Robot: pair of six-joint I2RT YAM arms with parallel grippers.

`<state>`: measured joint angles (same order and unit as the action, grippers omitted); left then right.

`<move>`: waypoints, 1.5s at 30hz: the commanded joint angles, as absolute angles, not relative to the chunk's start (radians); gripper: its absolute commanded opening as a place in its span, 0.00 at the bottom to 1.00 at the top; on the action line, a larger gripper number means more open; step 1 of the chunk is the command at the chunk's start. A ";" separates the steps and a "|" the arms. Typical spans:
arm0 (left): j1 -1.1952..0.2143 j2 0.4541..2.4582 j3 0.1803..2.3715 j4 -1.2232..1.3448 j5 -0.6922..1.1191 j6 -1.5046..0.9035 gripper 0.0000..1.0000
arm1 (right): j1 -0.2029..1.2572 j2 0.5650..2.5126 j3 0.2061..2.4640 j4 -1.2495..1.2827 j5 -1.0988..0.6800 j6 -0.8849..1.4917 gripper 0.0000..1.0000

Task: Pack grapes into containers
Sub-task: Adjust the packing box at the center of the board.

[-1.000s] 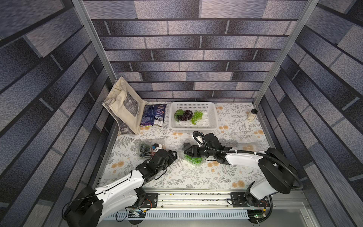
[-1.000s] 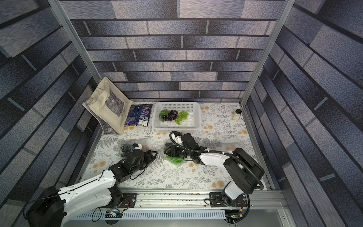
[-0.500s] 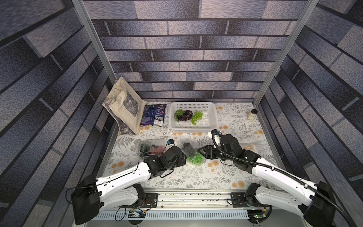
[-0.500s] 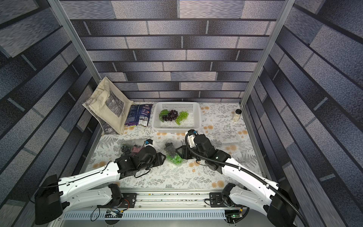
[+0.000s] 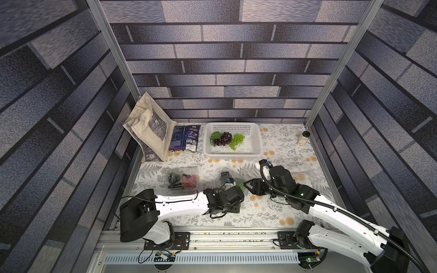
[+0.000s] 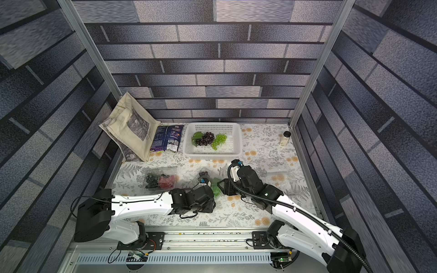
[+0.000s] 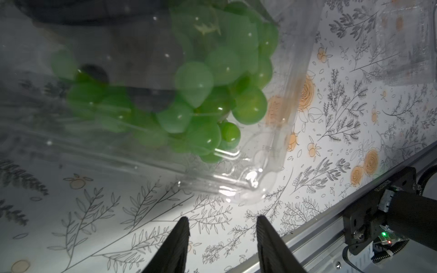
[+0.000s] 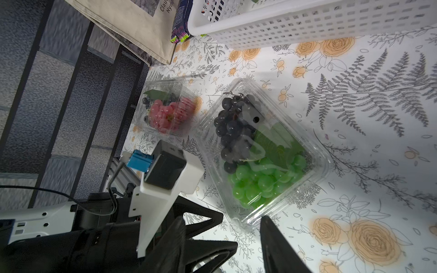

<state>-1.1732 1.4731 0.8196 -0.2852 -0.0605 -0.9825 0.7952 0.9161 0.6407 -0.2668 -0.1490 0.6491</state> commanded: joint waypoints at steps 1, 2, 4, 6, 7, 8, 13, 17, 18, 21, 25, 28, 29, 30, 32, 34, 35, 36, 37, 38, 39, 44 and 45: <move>-1.153 1.518 0.853 -0.224 -0.075 -0.968 0.48 | 0.787 0.884 0.610 -0.294 -0.134 0.653 0.53; -1.149 1.531 0.861 -0.209 -0.075 -0.963 0.48 | 0.787 0.877 0.603 -0.295 -0.136 0.654 0.52; -1.144 1.563 0.889 -0.201 -0.073 -0.950 0.48 | 0.785 0.865 0.593 -0.296 -0.136 0.658 0.52; -1.139 1.598 0.925 -0.201 -0.069 -0.930 0.48 | 0.782 0.851 0.583 -0.299 -0.135 0.657 0.52; -1.138 1.612 0.937 -0.198 -0.068 -0.921 0.48 | 0.782 0.846 0.579 -0.300 -0.135 0.657 0.52; -1.137 1.629 0.954 -0.196 -0.068 -0.913 0.48 | 0.779 0.839 0.577 -0.302 -0.135 0.658 0.52; -1.117 1.687 1.008 -0.157 -0.042 -0.884 0.47 | 0.773 0.808 0.571 -0.327 -0.130 0.666 0.52; -1.101 1.728 1.056 -0.138 -0.041 -0.851 0.47 | 0.768 0.756 0.564 -0.377 -0.101 0.674 0.52; -1.096 1.732 1.068 -0.137 -0.041 -0.845 0.46 | 0.766 0.738 0.565 -0.394 -0.089 0.677 0.52; -1.078 1.731 1.080 -0.104 -0.039 -0.831 0.46 | 0.754 0.671 0.569 -0.455 -0.058 0.683 0.52; -1.066 1.689 1.081 -0.103 -0.033 -0.822 0.46 | 0.719 0.601 0.557 -0.485 -0.085 0.707 0.55; -1.074 1.635 1.085 -0.125 -0.025 -0.819 0.48 | 0.697 0.602 0.528 -0.443 -0.148 0.740 0.54; -1.078 1.612 1.082 -0.127 -0.023 -0.823 0.48 | 0.691 0.607 0.511 -0.415 -0.169 0.754 0.54; -1.082 1.589 1.079 -0.127 -0.021 -0.824 0.49 | 0.685 0.611 0.496 -0.384 -0.185 0.766 0.54; -1.089 1.537 1.078 -0.169 -0.032 -0.829 0.50 | 0.669 0.615 0.449 -0.303 -0.220 0.807 0.54; -1.089 1.487 1.066 -0.196 -0.042 -0.837 0.52 | 0.648 0.622 0.399 -0.211 -0.263 0.852 0.54; -1.087 1.460 1.054 -0.202 -0.051 -0.843 0.53 | 0.633 0.624 0.371 -0.165 -0.286 0.874 0.54; -1.082 1.438 1.039 -0.203 -0.055 -0.845 0.53 | 0.622 0.624 0.350 -0.128 -0.297 0.891 0.54; -1.075 1.416 1.027 -0.209 -0.060 -0.845 0.54 | 0.607 0.624 0.322 -0.090 -0.307 0.911 0.54; -1.063 1.399 1.017 -0.220 -0.069 -0.844 0.54 | 0.593 0.628 0.299 -0.055 -0.316 0.928 0.54; -1.053 1.389 1.011 -0.227 -0.074 -0.840 0.55 | 0.580 0.636 0.275 -0.010 -0.330 0.943 0.54; -0.980 1.390 0.984 -0.250 -0.075 -0.809 0.57 | 0.511 0.757 0.189 0.257 -0.408 1.014 0.50; -0.961 1.393 0.976 -0.238 -0.071 -0.807 0.57 | 0.504 0.790 0.187 0.290 -0.414 1.013 0.49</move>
